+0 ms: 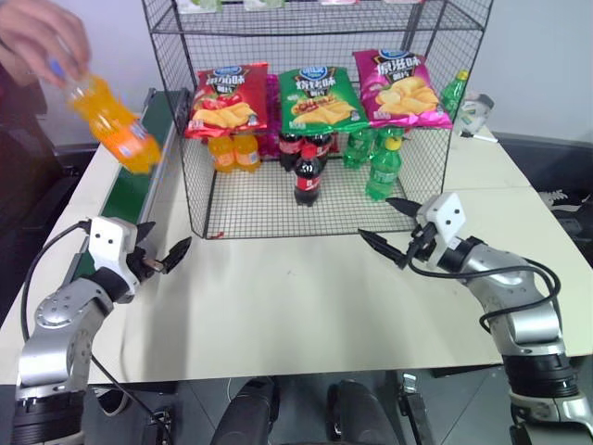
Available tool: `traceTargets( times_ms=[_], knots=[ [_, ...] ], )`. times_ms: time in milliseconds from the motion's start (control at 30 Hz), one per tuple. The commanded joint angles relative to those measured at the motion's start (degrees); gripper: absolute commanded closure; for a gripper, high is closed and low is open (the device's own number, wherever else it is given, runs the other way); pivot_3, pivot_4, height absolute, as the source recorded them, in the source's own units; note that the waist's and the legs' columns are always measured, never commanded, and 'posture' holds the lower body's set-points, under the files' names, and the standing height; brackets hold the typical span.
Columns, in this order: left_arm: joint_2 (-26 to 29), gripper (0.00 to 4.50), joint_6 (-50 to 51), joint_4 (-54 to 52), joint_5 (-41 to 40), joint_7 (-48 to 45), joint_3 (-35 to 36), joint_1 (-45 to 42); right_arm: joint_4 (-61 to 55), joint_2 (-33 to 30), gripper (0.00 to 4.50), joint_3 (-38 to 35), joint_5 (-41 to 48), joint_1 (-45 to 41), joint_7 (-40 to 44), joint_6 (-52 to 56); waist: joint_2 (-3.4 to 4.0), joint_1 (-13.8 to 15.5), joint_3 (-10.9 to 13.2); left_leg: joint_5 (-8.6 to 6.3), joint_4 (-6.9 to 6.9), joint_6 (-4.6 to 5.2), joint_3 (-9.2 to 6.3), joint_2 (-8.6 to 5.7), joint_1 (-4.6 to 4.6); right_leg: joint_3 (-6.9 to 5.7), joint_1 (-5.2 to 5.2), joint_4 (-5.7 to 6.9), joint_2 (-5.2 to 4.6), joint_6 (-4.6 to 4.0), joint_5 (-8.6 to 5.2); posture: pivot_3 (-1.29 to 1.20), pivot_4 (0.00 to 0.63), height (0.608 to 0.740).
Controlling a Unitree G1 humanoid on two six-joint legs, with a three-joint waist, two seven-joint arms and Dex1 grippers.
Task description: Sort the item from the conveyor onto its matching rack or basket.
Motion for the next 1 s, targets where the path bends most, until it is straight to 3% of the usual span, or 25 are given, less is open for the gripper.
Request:
traceTargets(
  times_ms=[33, 600, 1000],
  knots=[
    [0.1, 0.04, -0.4, -0.7, 0.1, 1.5, 1.7, -0.4, -0.2, 0.6, 0.00, 0.1, -0.1, -1.7, -0.1, -1.7, 0.00, 0.0, 0.0, 0.00, 0.00, 0.00, 0.00, 0.00, 0.00, 0.00, 0.00, 0.00, 0.00, 0.00, 0.00, 0.00, 0.150, 0.740],
    [-0.5, 0.04, 1.0, 3.9, 0.3, 13.7, 9.5, -3.4, -0.4, 2.8, 0.00, 3.0, -0.2, -2.6, -0.9, -1.6, 0.00, -0.1, 0.0, 0.00, -0.01, 0.00, -0.01, 0.01, 0.00, -0.01, -0.01, 0.01, 0.03, 0.14, 0.08, 0.00, 0.150, 0.740],
    [-0.8, 0.04, -0.5, 5.0, 1.3, 17.0, 11.4, -2.6, -1.5, 4.5, 0.00, 4.5, -2.7, -3.0, -4.8, -0.8, -0.01, 0.0, 0.0, 0.00, 0.02, 0.00, 0.00, 0.00, 0.00, -0.01, -0.05, 0.00, 0.02, 0.16, 0.09, 0.00, 0.150, 0.740]
  ],
)
